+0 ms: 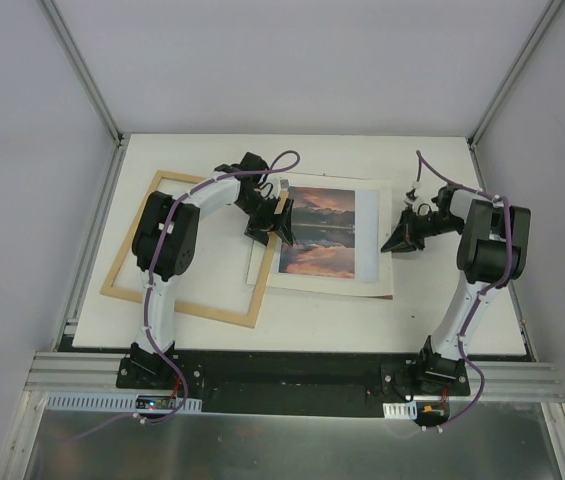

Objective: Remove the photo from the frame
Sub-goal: Pick up the photo frame item at the center of the board.

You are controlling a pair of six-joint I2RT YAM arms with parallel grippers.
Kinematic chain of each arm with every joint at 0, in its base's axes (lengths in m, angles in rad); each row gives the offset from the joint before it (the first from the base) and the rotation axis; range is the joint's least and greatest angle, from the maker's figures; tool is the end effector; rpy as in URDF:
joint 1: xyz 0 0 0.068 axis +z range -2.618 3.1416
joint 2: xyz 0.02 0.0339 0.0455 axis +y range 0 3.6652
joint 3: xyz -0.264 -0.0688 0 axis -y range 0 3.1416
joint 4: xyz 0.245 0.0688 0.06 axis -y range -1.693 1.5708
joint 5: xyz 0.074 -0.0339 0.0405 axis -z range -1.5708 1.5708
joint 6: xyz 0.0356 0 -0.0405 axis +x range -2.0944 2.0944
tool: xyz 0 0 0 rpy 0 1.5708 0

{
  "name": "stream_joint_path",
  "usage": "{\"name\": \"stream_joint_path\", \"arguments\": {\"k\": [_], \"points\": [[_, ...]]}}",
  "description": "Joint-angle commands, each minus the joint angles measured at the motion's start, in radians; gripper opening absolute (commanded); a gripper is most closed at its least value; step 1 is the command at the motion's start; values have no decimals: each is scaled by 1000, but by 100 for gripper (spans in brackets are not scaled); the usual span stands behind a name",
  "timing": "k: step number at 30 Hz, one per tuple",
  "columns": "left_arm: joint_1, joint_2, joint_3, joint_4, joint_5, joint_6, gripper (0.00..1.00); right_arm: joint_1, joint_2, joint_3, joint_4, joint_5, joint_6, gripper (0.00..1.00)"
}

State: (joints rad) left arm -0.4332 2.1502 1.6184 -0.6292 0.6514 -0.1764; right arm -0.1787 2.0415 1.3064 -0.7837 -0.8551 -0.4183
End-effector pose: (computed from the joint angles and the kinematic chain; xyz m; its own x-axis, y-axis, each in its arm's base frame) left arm 0.3966 -0.2072 0.1681 -0.9166 0.2702 -0.2946 0.3984 0.6783 -0.6174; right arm 0.3657 -0.0388 0.1318 -0.9297 -0.1029 -0.3536 -0.3279 0.6685 0.6675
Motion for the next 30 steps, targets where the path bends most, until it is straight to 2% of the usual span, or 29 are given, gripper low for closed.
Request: {"name": "stream_joint_path", "arguments": {"k": [1,4,8,11,25,30], "points": [[-13,-36,-26,-10,-19,11,83,10,14,5,6,-42,-7,1],[-13,-53,-25,-10,-54,12,84,8,-30,2,12,5,-2,1],[-15,-79,-5,-26,-194,20,86,8,-174,-19,67,246,49,0],[-18,-79,11,-38,-255,29,88,8,-254,-13,70,329,50,1],[-107,-17,179,-82,-363,84,92,15,-247,16,38,347,88,0],[-188,28,216,-99,-615,115,92,19,-262,10,47,326,102,0]]}}
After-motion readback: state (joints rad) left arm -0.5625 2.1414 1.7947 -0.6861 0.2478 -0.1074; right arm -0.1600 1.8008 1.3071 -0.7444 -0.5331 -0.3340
